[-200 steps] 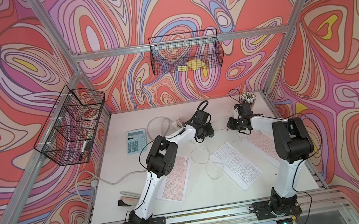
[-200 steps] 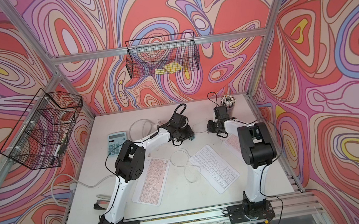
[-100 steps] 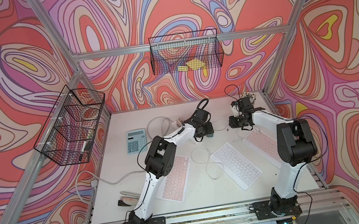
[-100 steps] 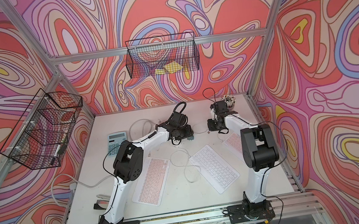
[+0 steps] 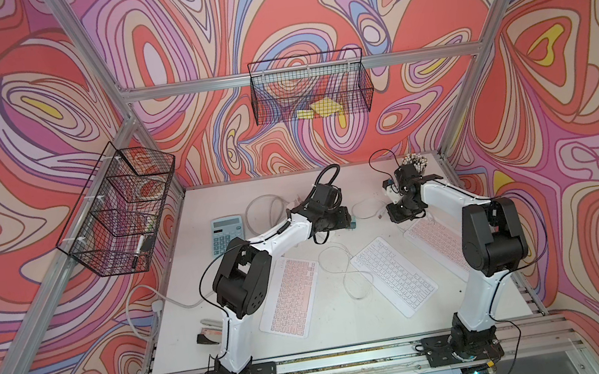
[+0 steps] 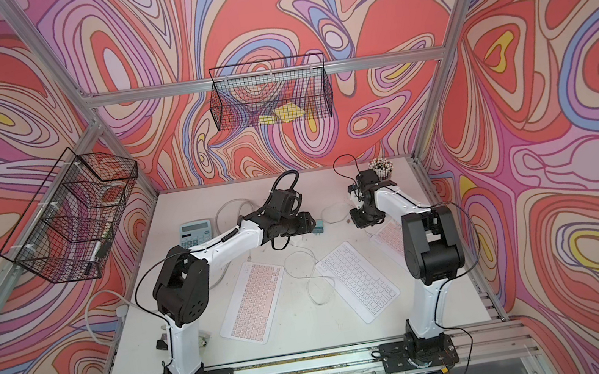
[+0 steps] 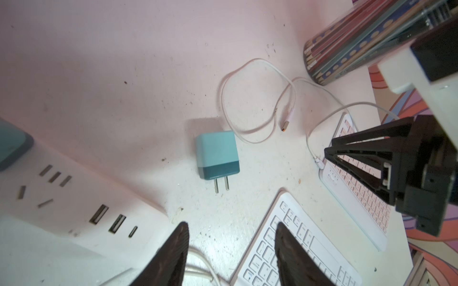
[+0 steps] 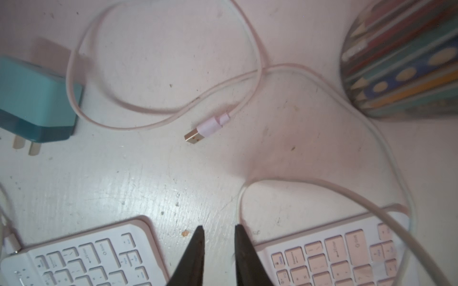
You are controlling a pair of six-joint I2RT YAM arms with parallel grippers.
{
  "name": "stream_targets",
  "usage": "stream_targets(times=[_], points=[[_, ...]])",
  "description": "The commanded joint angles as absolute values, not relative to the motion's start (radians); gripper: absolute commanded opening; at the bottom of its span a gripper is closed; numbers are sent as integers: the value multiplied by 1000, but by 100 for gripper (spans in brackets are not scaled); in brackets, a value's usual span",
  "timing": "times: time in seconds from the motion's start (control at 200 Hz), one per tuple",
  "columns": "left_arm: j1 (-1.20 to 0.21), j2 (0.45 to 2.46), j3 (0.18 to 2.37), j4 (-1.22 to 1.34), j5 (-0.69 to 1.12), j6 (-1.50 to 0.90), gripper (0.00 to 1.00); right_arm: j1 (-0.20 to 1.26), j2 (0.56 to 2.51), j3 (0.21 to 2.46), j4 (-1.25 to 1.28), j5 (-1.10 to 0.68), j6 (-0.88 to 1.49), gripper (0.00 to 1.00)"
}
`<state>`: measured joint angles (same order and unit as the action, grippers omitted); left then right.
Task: Unplug the wireless keyboard
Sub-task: Place the power cord at the center of the board.
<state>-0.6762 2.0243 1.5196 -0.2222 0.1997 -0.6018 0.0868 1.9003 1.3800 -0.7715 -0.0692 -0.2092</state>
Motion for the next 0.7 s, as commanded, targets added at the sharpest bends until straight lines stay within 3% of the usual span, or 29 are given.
stream_targets(times=[0.0,0.29,0.691], points=[[-678,1987,1460,-115,258,-564,56,93,1931,1395,-831,-19,-267,25],[-678,1925,1322,5,282,-544,56,93,1974,1402,-842,24,-296,27],[-678,1934,1305,32,311,-554,55,91,2040,1401,-842,49,-333,25]])
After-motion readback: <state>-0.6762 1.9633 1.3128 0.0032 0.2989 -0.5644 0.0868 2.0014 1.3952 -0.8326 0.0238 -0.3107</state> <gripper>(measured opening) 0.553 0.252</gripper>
